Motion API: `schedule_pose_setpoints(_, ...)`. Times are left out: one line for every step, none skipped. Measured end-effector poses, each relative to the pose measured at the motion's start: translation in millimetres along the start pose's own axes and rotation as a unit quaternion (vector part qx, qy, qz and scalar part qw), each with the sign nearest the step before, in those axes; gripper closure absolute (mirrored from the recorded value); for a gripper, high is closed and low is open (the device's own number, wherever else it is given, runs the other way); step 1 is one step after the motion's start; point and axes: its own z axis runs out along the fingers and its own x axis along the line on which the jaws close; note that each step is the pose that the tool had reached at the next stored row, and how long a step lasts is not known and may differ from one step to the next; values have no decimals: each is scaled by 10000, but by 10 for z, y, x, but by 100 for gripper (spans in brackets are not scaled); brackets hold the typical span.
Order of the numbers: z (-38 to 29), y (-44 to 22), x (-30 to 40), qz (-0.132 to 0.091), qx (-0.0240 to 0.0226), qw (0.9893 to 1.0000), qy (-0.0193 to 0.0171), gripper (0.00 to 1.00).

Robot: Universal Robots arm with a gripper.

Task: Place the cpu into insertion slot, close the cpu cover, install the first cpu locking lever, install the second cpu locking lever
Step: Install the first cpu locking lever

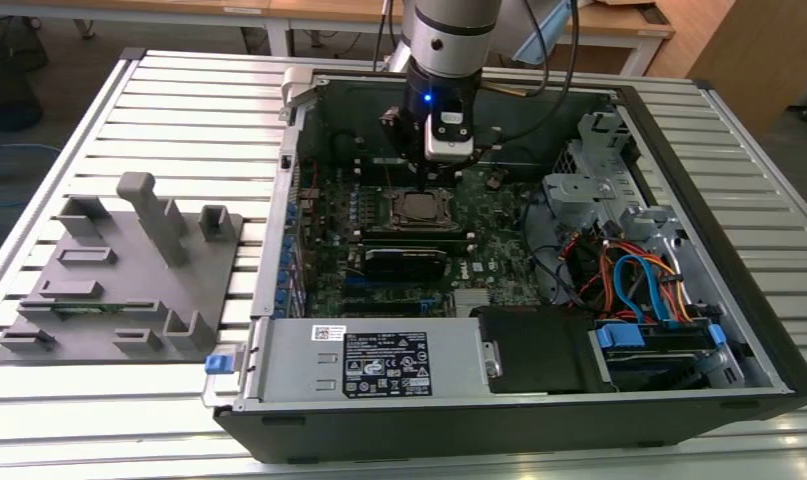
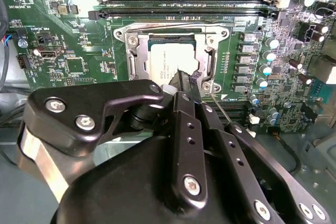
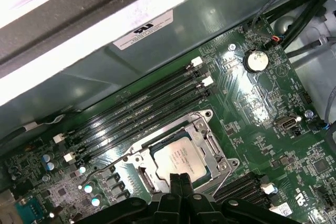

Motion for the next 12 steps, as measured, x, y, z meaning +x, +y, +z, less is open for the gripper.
schedule_pose_setpoints(0,0,0,0,0,10000,0,90)
schedule_pose_setpoints(0,0,0,0,0,10000,0,90)
schedule_pose_setpoints(0,0,0,0,0,10000,0,90)
schedule_pose_setpoints(0,0,0,-1,0,10000,0,90)
schedule_pose_setpoints(0,0,0,-1,0,10000,0,90)
schedule_pose_setpoints(0,0,0,-1,0,10000,0,90)
schedule_pose_setpoints(0,0,0,-6,0,10000,0,90)
schedule_pose_setpoints(0,0,0,-23,1,10000,0,90)
schedule_pose_setpoints(0,0,0,-57,2,10000,-1,90)
schedule_pose_setpoints(0,0,0,-118,3,9999,-1,90)
schedule_pose_setpoints(1,0,0,-189,5,9998,-2,90)
schedule_pose_setpoints(1,0,0,-262,7,9997,-4,90)
